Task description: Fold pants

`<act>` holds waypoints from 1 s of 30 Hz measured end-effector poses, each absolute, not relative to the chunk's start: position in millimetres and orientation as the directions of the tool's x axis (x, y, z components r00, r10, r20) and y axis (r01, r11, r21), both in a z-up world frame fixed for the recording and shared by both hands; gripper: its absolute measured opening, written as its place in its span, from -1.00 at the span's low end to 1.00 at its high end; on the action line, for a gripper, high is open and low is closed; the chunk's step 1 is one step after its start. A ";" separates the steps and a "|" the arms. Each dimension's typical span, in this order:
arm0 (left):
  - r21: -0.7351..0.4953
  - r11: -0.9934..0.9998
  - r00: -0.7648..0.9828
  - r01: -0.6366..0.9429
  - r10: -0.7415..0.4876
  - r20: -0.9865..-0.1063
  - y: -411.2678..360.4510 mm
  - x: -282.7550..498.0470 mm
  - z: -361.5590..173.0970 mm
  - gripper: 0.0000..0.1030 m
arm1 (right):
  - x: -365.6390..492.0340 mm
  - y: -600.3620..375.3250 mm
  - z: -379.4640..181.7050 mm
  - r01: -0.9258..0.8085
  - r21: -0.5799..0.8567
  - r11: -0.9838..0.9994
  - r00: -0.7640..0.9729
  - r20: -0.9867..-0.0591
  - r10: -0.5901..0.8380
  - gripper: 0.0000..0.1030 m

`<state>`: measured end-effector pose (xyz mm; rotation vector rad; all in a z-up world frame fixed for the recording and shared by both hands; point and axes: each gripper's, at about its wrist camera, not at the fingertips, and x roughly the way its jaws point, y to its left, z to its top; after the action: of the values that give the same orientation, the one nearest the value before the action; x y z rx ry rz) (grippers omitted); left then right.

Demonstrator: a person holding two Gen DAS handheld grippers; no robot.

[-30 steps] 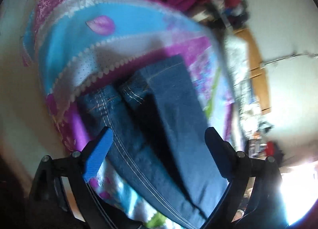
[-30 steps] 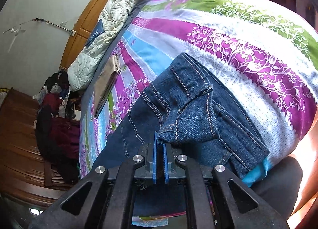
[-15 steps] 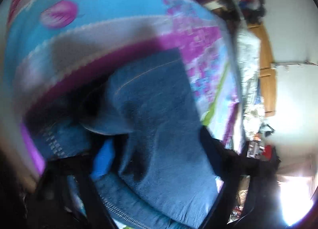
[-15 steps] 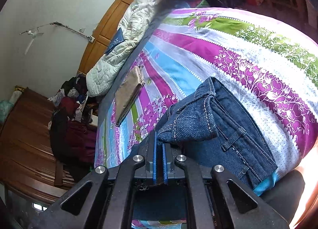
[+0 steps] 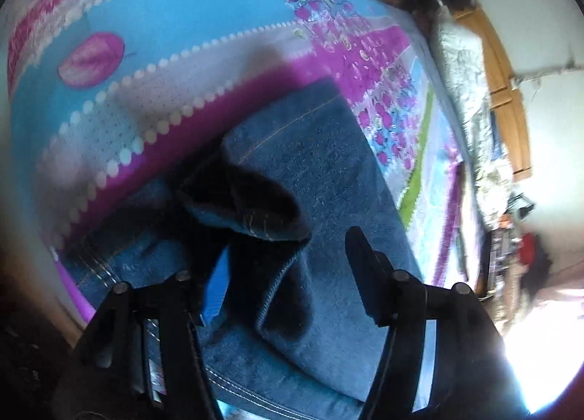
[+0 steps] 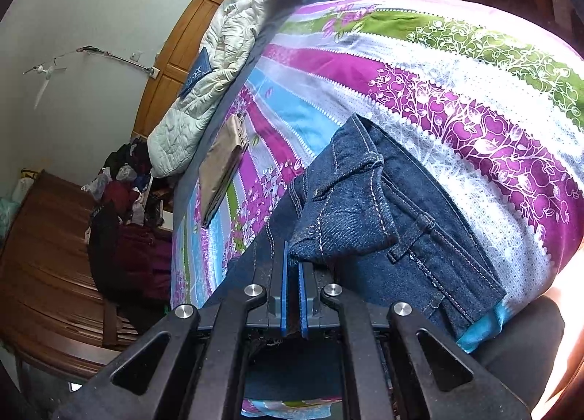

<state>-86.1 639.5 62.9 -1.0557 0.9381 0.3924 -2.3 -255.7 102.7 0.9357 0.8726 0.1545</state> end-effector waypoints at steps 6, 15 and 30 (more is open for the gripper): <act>-0.588 0.499 0.612 -0.637 -0.136 -0.779 644.3 -94.2 64.6 -0.87 | -8.0 -257.0 94.4 0.251 0.742 0.622 0.650 -0.605 0.459 -0.86; -0.754 0.447 0.804 -0.482 -0.116 -0.583 650.1 -166.3 99.5 -0.93 | -18.4 -257.5 93.2 0.262 0.720 0.643 0.628 -0.633 0.453 -0.86; -0.777 0.324 0.791 -0.540 -0.120 -0.600 664.7 -186.8 51.2 -0.91 | -59.5 -267.6 80.4 0.291 0.680 0.673 0.608 -0.675 0.418 -0.89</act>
<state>-186.8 664.7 51.2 -1.2297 0.6362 0.3012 -59.5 -267.6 80.4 0.8624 0.9450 0.0845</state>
